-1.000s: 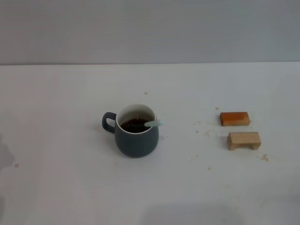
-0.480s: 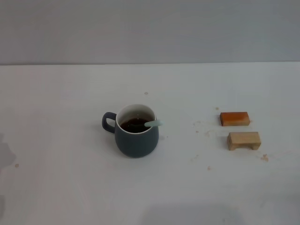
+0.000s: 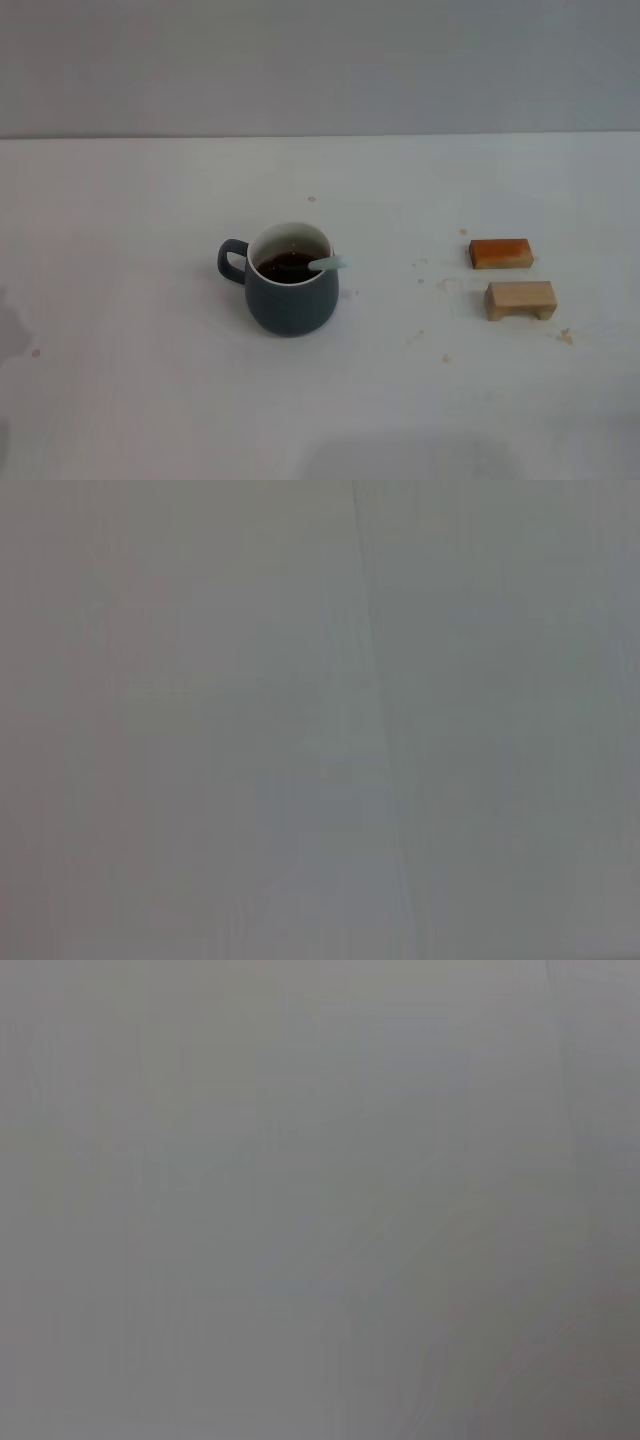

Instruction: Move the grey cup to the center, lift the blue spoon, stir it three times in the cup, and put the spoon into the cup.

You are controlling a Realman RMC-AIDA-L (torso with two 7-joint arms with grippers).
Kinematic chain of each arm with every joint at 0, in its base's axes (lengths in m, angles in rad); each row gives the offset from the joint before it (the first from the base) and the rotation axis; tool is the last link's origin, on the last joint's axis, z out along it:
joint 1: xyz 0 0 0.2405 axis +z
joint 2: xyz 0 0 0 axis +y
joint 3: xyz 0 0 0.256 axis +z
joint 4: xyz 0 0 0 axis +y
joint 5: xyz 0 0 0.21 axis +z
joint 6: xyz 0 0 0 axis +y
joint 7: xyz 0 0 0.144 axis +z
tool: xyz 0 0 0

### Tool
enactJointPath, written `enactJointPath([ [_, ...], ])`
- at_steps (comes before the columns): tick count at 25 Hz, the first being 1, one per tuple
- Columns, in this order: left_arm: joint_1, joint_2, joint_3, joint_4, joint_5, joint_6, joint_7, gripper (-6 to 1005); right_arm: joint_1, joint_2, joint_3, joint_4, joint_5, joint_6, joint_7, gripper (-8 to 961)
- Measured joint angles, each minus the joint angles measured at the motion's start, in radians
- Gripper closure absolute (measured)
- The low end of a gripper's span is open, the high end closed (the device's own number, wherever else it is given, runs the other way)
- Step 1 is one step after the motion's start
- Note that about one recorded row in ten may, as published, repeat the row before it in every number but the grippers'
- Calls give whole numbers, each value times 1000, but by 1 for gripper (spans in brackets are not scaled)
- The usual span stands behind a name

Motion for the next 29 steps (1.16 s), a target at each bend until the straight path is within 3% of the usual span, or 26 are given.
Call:
enactJointPath([
  [29, 9, 0, -2, 0, 0, 5, 0, 1001, 8, 0, -14, 2, -1, -8, -5, 287],
])
